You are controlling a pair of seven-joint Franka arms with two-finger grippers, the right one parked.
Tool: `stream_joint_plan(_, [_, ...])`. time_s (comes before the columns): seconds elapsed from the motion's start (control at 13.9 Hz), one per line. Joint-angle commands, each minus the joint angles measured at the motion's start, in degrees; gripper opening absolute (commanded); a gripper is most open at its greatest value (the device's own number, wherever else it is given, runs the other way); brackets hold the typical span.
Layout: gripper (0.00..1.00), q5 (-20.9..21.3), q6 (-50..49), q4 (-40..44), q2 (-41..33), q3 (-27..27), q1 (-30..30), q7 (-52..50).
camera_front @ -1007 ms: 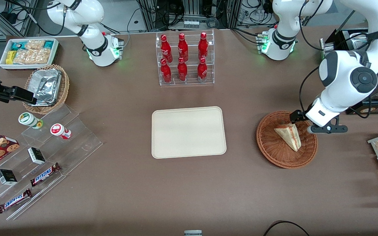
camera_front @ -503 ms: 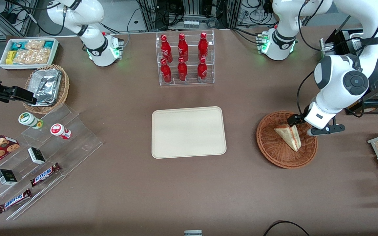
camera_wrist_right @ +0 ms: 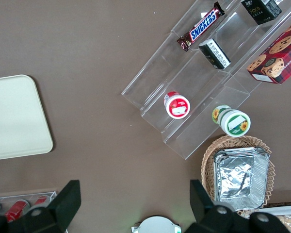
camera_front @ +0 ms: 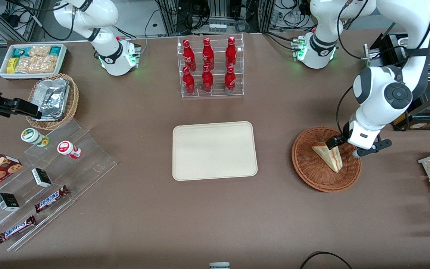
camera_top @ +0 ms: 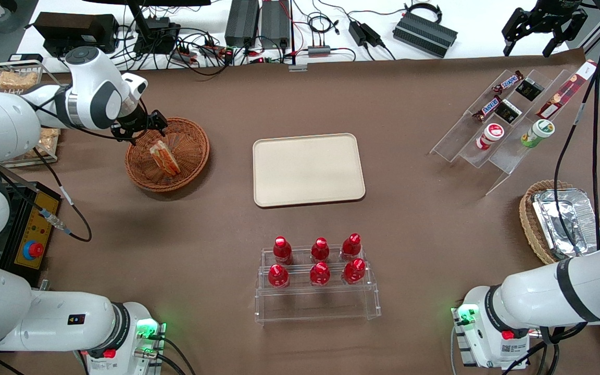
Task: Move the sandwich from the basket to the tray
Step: 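Lower the open left gripper over the wrapped sandwich in the basket, then close the left gripper on the sandwich's crust edge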
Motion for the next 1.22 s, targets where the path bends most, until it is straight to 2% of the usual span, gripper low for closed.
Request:
stream_joint_plan(0.0, [1.0,-0.15,3.38,-2.51,-0.36,0.09,-0.02,-4.96])
stream_joint_plan(0.22, [1.0,-0.42,3.83,-2.52,1.21,0.09,-0.02,-9.44])
stream_joint_plan(1.01, [0.98,-2.09,9.01,-1.99,6.93,0.0,-0.29,-10.06])
stream_joint_plan(1.08, [0.78,-2.26,8.93,-1.99,6.93,0.0,-0.29,-10.15])
stream_joint_plan(1.15, [0.47,-2.52,8.75,-1.99,6.93,0.0,-0.29,-10.15])
